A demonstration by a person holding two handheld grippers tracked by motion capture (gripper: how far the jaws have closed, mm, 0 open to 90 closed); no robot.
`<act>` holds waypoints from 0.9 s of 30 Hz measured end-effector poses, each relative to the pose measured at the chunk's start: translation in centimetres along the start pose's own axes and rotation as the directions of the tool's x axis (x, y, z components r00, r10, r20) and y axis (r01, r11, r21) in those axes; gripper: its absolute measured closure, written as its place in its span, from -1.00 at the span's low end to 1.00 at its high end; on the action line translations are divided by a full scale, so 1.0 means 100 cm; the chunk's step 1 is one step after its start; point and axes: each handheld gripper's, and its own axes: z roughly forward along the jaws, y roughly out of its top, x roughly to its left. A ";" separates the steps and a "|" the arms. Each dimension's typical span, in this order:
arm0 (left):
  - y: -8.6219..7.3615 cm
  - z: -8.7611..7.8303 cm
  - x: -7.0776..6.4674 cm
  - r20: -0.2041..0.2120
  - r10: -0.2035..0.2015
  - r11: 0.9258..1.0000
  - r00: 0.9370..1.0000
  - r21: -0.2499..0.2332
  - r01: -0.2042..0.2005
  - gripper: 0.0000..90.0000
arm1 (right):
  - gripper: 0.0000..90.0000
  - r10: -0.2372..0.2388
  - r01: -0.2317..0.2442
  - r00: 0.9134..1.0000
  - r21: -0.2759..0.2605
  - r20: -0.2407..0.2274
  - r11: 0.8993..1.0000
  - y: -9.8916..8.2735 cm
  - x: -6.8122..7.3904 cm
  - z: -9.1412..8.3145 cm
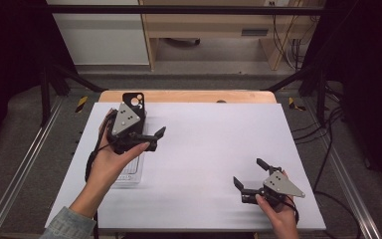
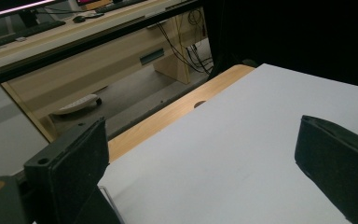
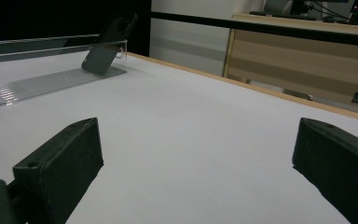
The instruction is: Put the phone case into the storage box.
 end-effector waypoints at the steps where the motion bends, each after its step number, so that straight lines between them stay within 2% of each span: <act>1: -0.001 -0.002 0.001 -0.001 -0.005 1.000 1.000 -0.001 0.005 -0.94 | -0.95 0.000 0.000 1.000 0.000 0.000 1.000 0.000 0.000 0.000; 10: -0.007 -0.015 0.010 -0.021 -0.031 0.999 0.999 -0.015 0.030 -0.94 | -0.95 -0.001 0.001 1.000 0.001 -0.002 1.000 0.000 0.000 0.000; 27: -0.016 -0.037 0.026 -0.056 -0.084 0.994 0.995 -0.076 0.079 -0.95 | -0.95 -0.001 0.001 1.000 0.002 0.000 1.000 0.000 0.000 0.000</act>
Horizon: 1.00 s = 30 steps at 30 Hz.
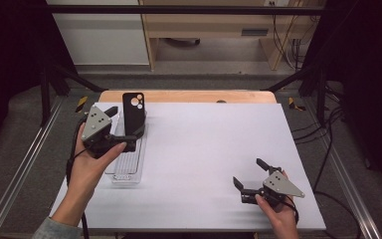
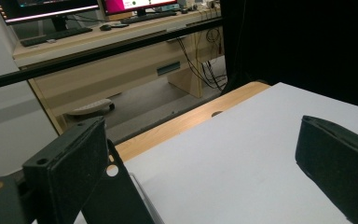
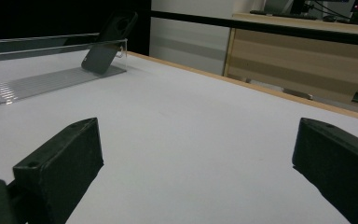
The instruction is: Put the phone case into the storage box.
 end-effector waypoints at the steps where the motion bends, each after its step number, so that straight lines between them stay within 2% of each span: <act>1: -0.001 -0.001 0.001 -0.002 -0.002 1.000 1.000 -0.004 0.002 -0.95 | -0.95 0.000 0.000 1.000 0.001 0.000 1.000 0.000 0.000 0.000; 13: -0.017 -0.015 0.014 -0.036 -0.030 0.999 0.999 -0.042 0.029 -0.96 | -0.95 -0.001 0.001 1.000 0.002 0.000 1.000 0.000 0.000 0.000; 15: -0.021 -0.018 0.016 -0.035 -0.045 0.998 0.998 -0.034 0.044 -0.96 | -0.95 -0.001 0.001 1.000 0.001 0.000 1.000 0.000 0.000 0.000; 18: -0.025 -0.023 0.016 -0.046 -0.043 0.998 0.998 -0.038 0.041 -0.96 | -0.95 0.001 -0.001 1.000 0.001 0.000 1.000 0.000 0.000 0.000; 30: -0.050 -0.036 0.022 -0.061 -0.080 0.996 0.995 -0.049 0.078 -0.97 | -0.95 0.000 0.000 1.000 0.001 0.000 1.000 0.000 0.000 0.000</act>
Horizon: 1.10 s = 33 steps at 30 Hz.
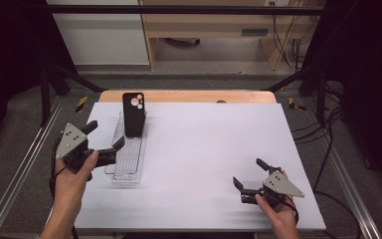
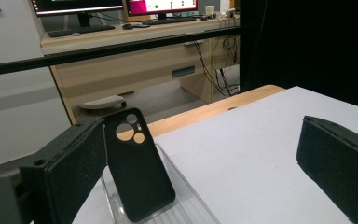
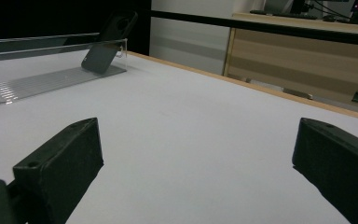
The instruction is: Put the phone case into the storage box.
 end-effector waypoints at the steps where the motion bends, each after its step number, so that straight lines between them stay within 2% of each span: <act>1: -0.002 -0.001 0.001 -0.003 0.003 1.000 1.000 0.003 -0.003 -0.97 | -0.95 0.001 -0.001 1.000 0.001 0.000 1.000 0.000 0.000 0.000; 16: -0.035 -0.015 0.003 0.000 -0.055 0.998 0.998 -0.017 0.055 -0.97 | -0.95 -0.001 0.001 1.000 0.005 0.000 1.000 -0.001 0.000 0.001; 23: -0.044 -0.024 0.004 0.014 -0.063 0.997 0.998 -0.036 0.063 -0.98 | -0.95 -0.001 0.001 1.000 0.006 0.000 1.000 -0.001 0.000 0.001; 25: -0.048 -0.026 0.005 0.010 -0.076 0.996 0.997 -0.041 0.076 -0.97 | -0.95 0.002 -0.002 1.000 0.005 0.001 1.000 -0.001 0.000 0.001; 33: -0.065 -0.031 0.007 0.008 -0.086 0.995 0.996 -0.049 0.086 -0.97 | -0.95 0.001 -0.001 1.000 0.004 0.001 1.000 -0.001 0.000 0.000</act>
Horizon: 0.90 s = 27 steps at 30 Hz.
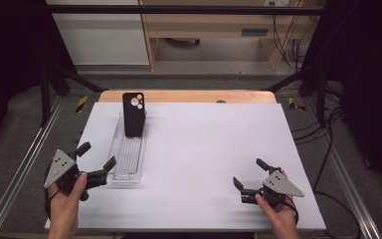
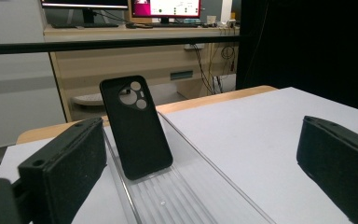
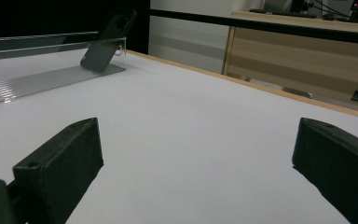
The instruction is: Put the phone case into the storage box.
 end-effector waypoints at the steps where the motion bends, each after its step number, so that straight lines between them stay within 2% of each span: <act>1: -0.001 0.000 0.000 -0.001 -0.005 1.000 1.000 -0.004 0.005 -0.98 | -0.95 0.000 0.000 1.000 -0.001 0.003 1.000 0.000 0.000 0.000; 6: -0.009 -0.003 0.002 -0.005 0.000 1.000 1.000 -0.018 0.000 -0.97 | -0.95 -0.003 0.003 1.000 -0.002 0.006 1.000 0.000 -0.001 -0.001; 14: -0.023 -0.005 0.001 0.018 0.006 0.999 1.000 -0.043 -0.006 -0.98 | -0.95 -0.007 0.007 1.000 -0.002 0.017 1.000 0.000 -0.004 -0.002; 21: -0.037 -0.003 -0.003 0.032 0.022 0.999 0.999 -0.038 -0.021 -0.97 | -0.95 -0.030 0.030 0.999 -0.006 0.042 1.000 0.000 -0.007 -0.004; 27: -0.044 -0.005 -0.009 0.023 0.047 0.997 0.999 -0.069 -0.045 -0.97 | -0.94 -0.007 0.009 0.999 -0.023 0.047 1.000 0.000 -0.014 -0.008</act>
